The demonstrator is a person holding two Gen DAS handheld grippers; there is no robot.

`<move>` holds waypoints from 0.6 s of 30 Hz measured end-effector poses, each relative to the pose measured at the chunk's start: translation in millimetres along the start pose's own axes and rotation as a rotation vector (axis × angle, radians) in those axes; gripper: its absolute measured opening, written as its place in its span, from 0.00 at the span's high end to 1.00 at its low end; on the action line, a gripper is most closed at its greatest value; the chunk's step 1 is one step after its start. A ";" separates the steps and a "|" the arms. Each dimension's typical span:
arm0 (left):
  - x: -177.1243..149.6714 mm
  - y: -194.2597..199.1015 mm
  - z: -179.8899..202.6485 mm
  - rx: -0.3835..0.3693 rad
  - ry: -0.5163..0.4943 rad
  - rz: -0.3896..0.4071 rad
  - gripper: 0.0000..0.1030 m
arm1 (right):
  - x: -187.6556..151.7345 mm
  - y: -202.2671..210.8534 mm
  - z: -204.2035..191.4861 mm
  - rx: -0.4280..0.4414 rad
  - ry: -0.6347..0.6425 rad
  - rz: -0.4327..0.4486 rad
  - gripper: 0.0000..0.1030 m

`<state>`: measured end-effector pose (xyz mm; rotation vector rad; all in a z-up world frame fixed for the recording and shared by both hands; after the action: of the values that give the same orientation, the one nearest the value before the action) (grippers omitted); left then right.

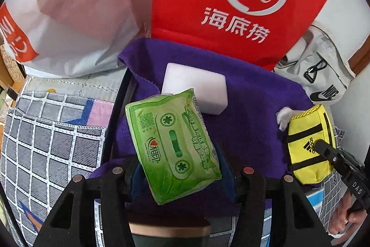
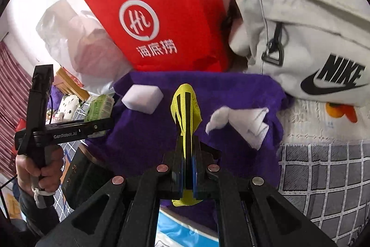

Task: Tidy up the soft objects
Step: 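Carry the wet-wipes pack and yellow pouch in both grippers to the purple towel, then open the left gripper on the wipes while the right releases the pouch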

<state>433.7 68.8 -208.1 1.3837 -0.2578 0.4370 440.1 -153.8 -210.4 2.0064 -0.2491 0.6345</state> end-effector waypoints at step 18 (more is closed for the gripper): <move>-8.5 -35.7 10.1 0.006 -0.007 -0.090 0.46 | -5.4 -11.0 21.9 -0.106 0.018 -0.050 0.78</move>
<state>442.8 53.2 -241.6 1.3972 -0.1992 0.3584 447.5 -167.7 -230.0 1.8983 -0.2163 0.5955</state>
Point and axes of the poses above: each gripper's, at about its wrist camera, not at the fingertips, and y roughly against the way its jaws point, z to its right, x to its top, the point moved 7 cm from there along -y, roughly the way its jaws point, and after that the axes turned 1 degree about -y, right-handed, at the moved point
